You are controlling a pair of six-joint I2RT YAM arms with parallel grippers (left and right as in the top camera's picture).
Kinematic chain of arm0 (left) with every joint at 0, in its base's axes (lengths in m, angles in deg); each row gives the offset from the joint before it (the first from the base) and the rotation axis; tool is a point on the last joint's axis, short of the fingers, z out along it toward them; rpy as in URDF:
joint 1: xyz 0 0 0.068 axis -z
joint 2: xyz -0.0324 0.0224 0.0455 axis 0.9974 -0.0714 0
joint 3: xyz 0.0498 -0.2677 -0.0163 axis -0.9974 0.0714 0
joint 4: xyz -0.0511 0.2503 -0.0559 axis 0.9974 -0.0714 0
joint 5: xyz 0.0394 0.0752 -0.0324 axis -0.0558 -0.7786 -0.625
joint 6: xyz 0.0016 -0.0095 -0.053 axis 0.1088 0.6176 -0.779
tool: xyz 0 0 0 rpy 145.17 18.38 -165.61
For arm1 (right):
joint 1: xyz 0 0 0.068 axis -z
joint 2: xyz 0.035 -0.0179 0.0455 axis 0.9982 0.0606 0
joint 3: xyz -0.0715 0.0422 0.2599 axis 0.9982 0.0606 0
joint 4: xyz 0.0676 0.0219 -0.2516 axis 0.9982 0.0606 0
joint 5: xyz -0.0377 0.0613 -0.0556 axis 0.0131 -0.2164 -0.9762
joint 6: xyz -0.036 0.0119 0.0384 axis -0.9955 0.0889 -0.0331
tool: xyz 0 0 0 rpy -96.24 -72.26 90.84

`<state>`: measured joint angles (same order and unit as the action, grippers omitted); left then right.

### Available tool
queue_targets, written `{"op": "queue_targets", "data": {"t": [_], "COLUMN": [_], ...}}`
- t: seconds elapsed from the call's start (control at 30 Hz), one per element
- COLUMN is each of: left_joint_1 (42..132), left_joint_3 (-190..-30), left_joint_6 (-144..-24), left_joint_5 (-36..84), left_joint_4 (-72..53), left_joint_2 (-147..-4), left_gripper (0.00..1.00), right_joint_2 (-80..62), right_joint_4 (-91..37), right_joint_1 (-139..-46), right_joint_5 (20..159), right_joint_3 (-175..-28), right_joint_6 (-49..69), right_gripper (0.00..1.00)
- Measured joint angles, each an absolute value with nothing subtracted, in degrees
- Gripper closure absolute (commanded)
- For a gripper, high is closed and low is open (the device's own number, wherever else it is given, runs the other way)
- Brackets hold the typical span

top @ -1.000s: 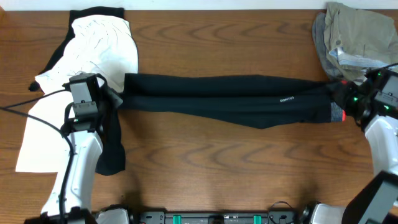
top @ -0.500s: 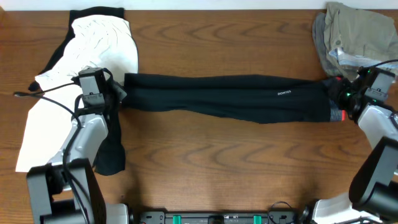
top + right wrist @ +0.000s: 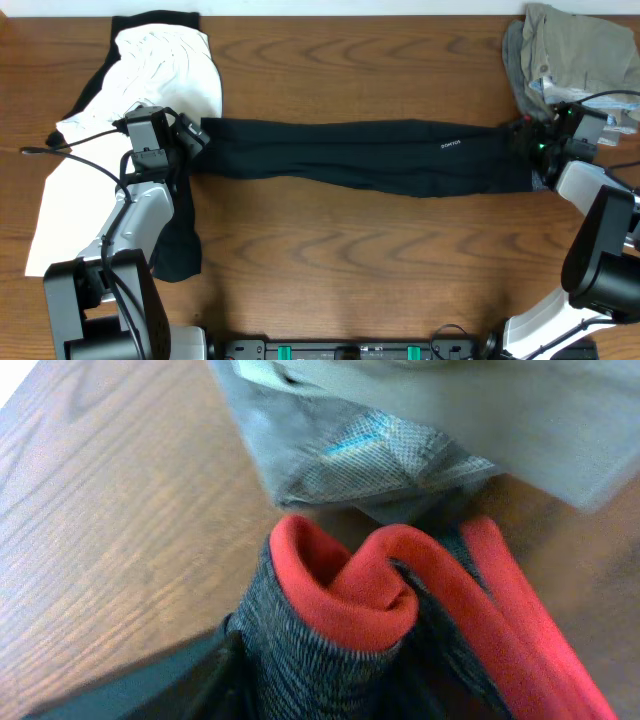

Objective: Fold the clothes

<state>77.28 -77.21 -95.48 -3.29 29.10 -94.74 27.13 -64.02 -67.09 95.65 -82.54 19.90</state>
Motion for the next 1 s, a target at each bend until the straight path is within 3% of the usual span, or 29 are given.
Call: {"op": "queue_targets", "data": {"t": [0.3, 0.47, 0.7, 1.0], "left_joint_1": [77.3, 77.3, 77.3, 77.3], "left_joint_3": [-77.2, -77.2, -78.1, -83.1], "left_joint_6": [-93.9, -91.3, -86.6, -77.2], "left_joint_5": [-3.3, -1.3, 1.5, 3.5], "left_joint_4": [29.3, 29.0, 20.9, 13.2], "left_joint_2": [-94.7, -94.7, -94.7, -94.7], "left_gripper": [0.02, 0.02, 0.02, 0.02], "right_joint_2": [24.5, 14.6, 1.9, 0.5], "right_joint_4": [-60.3, -54.1, -47.1, -39.7], "right_joint_1": [-67.2, -66.3, -65.6, -65.7], "right_joint_5": [96.0, 96.1, 95.5, 95.5], "right_joint_3": [-82.6, -82.7, -83.9, -83.9], "right_joint_6": [18.9, 15.9, 10.7, 6.9], "right_gripper": [0.32, 0.11, 0.10, 0.14]}}
